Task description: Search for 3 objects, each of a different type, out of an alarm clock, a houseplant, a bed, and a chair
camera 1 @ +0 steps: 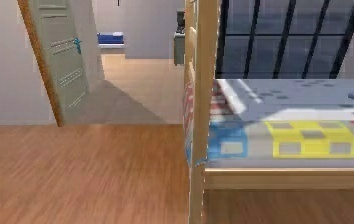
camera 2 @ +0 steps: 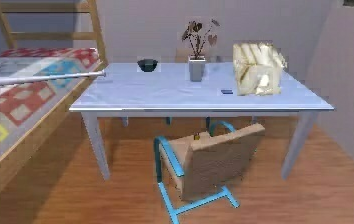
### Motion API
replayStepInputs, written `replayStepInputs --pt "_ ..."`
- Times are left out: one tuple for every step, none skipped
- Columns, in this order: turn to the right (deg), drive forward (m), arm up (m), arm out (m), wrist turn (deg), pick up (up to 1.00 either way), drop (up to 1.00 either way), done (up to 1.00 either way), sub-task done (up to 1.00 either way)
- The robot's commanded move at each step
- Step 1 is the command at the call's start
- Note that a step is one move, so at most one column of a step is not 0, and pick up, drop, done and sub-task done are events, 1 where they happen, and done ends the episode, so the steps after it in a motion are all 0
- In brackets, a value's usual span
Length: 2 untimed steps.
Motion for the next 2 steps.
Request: replayStepInputs --pt "42.0 0.00 0.00 0.00 0.0 0.00 0.00 0.00 0.00" --pt "0.0 0.00 0.00 0.00 0.0 0.00 0.00 1.00 0.00"
